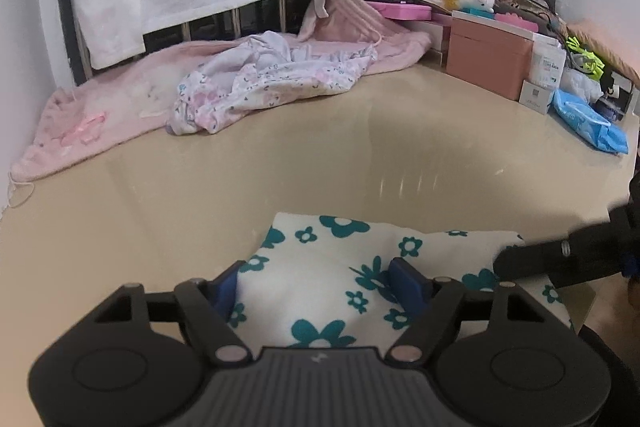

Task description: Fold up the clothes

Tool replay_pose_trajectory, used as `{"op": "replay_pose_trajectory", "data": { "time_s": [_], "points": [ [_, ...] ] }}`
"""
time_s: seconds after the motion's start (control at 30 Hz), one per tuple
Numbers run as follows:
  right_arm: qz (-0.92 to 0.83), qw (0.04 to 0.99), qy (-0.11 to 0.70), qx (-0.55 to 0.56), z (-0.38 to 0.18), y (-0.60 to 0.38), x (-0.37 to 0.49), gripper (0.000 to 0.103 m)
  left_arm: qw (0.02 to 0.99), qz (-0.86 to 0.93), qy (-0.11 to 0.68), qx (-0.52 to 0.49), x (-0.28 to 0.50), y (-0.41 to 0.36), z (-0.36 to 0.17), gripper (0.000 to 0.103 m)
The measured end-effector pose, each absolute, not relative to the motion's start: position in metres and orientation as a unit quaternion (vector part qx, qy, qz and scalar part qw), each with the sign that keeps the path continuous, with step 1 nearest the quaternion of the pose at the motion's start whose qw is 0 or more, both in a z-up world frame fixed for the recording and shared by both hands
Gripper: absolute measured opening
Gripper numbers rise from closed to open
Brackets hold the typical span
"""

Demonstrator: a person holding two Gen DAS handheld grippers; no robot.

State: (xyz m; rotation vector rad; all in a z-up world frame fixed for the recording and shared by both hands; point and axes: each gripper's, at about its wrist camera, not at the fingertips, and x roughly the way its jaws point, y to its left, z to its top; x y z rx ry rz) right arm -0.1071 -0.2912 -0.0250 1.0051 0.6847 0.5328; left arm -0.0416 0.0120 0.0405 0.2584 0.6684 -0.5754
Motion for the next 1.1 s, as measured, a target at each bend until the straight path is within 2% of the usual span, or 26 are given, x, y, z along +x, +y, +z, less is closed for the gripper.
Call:
{"op": "replay_pose_trajectory", "data": {
  "time_s": [0.03,0.07,0.1,0.37,0.43,0.53,0.63,0.7,0.77,0.9,0.97,1.1],
  "points": [
    [0.236,0.782,0.314,0.485,-0.026,-0.293,-0.107,0.028,0.897,-0.277,0.322,0.124,-0.042,0.012,0.040,0.075],
    [0.225,0.775,0.310,0.502,-0.028,-0.295,-0.106,0.019,0.897,-0.276,0.322,0.125,-0.042,0.012,0.039,0.075],
    [0.214,0.775,0.305,0.510,-0.028,-0.297,-0.108,0.005,0.896,-0.274,0.325,0.127,-0.043,0.010,0.039,0.075],
    [0.123,0.845,0.246,0.458,-0.011,-0.314,-0.143,0.003,0.897,-0.267,0.321,0.146,-0.050,-0.001,0.037,0.075],
    [0.100,0.860,0.230,0.444,-0.006,-0.318,-0.152,0.000,0.899,-0.263,0.322,0.134,-0.051,0.002,0.036,0.075],
    [0.085,0.881,0.214,0.413,0.005,-0.327,-0.162,0.000,0.909,-0.261,0.305,0.115,-0.056,0.006,0.038,0.074],
    [0.125,0.904,0.214,0.348,0.025,-0.318,-0.163,0.005,0.926,-0.252,0.272,0.069,-0.063,0.026,0.051,0.069],
    [0.152,0.918,0.211,0.300,0.039,-0.307,-0.163,0.012,0.938,-0.225,0.261,0.027,-0.066,0.049,0.057,0.069],
    [0.191,0.926,0.214,0.246,0.046,-0.280,-0.163,0.029,0.939,-0.215,0.269,0.003,-0.068,0.066,0.058,0.066],
    [0.209,0.935,0.228,0.175,0.050,-0.250,-0.161,0.029,0.928,-0.235,0.288,0.002,-0.076,0.072,0.042,0.060],
    [0.198,0.939,0.237,0.151,0.050,-0.245,-0.160,0.025,0.928,-0.230,0.292,0.005,-0.079,0.070,0.036,0.059],
    [0.175,0.946,0.252,0.102,0.050,-0.233,-0.158,0.021,0.916,-0.220,0.329,-0.070,-0.083,0.071,0.035,0.048]
  ]
}}
